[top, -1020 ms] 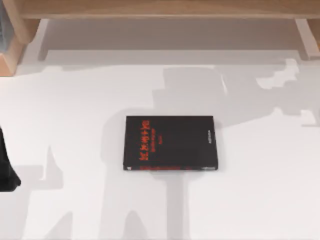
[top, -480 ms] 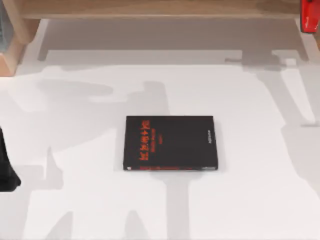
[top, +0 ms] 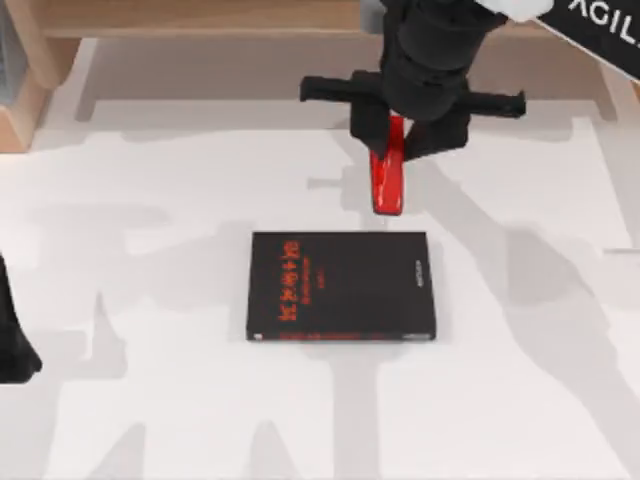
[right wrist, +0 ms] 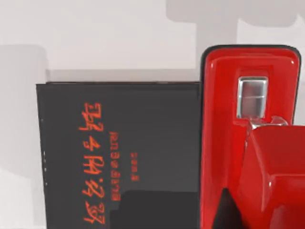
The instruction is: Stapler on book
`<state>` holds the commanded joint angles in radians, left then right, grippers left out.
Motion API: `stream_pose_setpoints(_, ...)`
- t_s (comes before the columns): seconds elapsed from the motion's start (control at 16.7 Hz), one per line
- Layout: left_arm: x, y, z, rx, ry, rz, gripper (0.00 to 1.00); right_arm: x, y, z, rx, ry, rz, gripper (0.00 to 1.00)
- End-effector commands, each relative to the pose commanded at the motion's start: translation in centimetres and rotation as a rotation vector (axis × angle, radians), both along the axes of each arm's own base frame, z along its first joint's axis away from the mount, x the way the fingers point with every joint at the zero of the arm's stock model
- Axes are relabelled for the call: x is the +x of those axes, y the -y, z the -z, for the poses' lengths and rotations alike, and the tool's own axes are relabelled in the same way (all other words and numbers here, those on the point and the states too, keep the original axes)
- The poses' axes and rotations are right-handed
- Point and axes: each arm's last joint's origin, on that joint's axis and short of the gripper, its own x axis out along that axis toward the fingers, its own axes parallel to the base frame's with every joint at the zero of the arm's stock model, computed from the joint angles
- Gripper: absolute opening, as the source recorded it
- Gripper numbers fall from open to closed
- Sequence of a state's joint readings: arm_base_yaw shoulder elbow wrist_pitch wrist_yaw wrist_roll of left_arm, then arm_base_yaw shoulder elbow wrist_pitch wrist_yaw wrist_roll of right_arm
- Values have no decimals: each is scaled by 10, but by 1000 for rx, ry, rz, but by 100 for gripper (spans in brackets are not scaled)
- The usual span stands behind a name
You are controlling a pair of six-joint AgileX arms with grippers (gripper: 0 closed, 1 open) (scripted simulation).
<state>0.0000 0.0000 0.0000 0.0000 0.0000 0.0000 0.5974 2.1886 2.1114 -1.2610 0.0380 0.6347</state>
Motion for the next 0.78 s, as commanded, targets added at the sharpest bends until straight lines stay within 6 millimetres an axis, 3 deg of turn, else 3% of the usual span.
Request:
stream_pose_setpoints(0.18, 0, 0, 0, 0, 0, 0, 100, -12, -33, 42, -25, -59, -10, 0)
stream_pose_setpoints(0.36, 0, 0, 0, 0, 0, 0, 100, -19, -46, 70, -55, -103, -14, 0)
stream_pose_setpoints(0.78, 0, 0, 0, 0, 0, 0, 100, -18, -46, 76, -56, -108, -11, 0)
